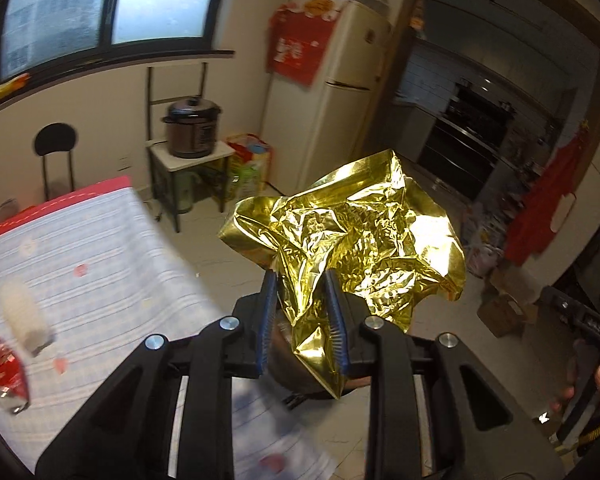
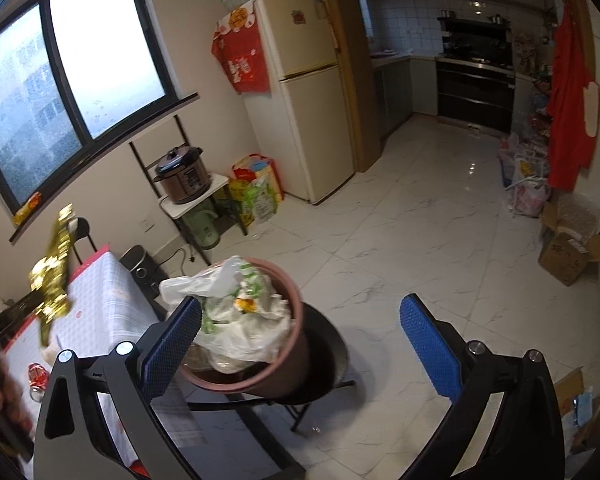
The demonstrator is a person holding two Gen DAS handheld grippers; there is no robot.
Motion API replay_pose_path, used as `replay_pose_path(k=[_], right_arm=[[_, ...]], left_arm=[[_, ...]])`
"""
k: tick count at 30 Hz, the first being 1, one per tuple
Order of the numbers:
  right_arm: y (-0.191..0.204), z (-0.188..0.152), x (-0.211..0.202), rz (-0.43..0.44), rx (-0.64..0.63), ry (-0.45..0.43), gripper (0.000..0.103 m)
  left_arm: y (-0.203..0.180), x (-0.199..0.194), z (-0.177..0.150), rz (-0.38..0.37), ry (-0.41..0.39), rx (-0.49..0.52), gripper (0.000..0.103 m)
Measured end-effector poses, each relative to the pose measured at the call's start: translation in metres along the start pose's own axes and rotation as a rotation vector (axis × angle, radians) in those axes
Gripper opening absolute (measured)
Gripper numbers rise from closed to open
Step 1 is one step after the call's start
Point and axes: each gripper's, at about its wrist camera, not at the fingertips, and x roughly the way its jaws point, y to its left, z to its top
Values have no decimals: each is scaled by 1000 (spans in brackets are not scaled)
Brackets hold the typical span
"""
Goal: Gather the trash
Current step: 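Carry the gold foil wrapper to the bin and open the left tool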
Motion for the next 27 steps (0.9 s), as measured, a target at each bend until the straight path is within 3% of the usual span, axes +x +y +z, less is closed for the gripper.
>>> replay_pose_path(k=[2, 3, 4, 6, 10, 12, 20, 27], right_arm=[[-8, -1, -5, -16, 6, -3, 98], [-11, -2, -6, -22, 9, -1, 98], [-14, -4, -7, -27, 12, 4, 98], [-16, -6, -8, -26, 19, 9, 98], [-12, -11, -10, -10, 27, 6, 98], [-10, -13, -11, 0, 32, 9, 98], [34, -14, -8, 77, 22, 8, 98], [116, -16, 2, 179, -50, 31, 98]], left_arm=[[-20, 26, 6, -57, 20, 20, 53], [-29, 39, 8, -72, 23, 34, 75], [-36, 48, 9, -37, 13, 48, 85], [-36, 55, 13, 31, 8, 51, 85], [-11, 40, 11, 19, 11, -32, 89], [10, 24, 8, 59, 1, -42, 91], [115, -77, -11, 235, -54, -107, 93], [222, -183, -44, 431, -99, -262, 93]])
